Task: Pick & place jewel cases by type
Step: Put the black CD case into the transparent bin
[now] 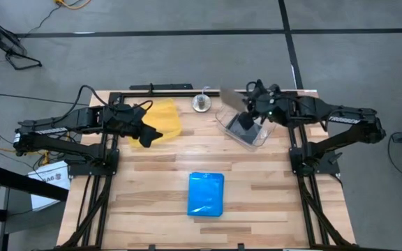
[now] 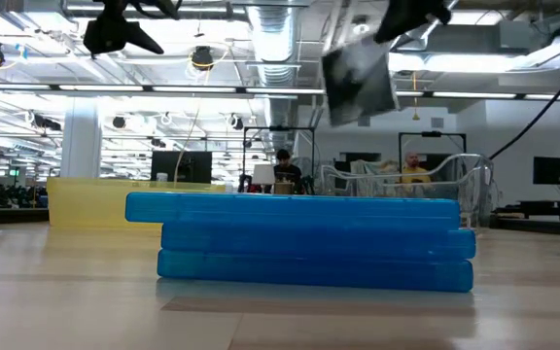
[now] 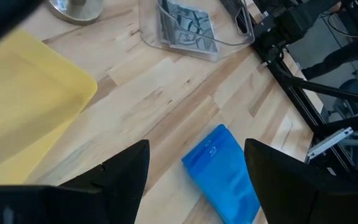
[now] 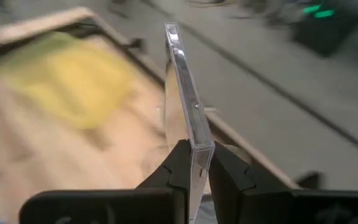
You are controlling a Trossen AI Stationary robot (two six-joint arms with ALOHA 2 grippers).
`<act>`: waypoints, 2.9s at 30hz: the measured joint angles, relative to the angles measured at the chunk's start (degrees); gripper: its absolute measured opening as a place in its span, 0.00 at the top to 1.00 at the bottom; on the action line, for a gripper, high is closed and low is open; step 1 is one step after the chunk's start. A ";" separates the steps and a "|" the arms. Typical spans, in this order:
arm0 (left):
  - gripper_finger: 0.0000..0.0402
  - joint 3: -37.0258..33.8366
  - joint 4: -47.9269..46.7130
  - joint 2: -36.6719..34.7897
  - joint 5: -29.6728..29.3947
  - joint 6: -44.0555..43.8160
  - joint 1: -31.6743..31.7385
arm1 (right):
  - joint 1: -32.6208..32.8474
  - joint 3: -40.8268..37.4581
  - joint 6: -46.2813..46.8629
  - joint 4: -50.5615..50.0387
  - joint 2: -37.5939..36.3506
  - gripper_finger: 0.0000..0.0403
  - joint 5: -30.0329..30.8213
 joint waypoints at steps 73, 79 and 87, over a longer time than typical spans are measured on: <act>0.36 0.02 1.29 0.02 -11.81 5.92 -0.01 | -9.96 21.00 -10.65 -40.69 21.92 0.94 -14.59; 0.36 0.02 1.29 0.02 -11.83 5.47 -0.01 | -11.68 25.12 -13.06 -40.93 27.46 0.93 -14.06; 0.36 0.02 10.89 2.51 -8.51 13.34 0.02 | -11.58 25.53 -11.81 -40.14 27.69 0.93 -20.15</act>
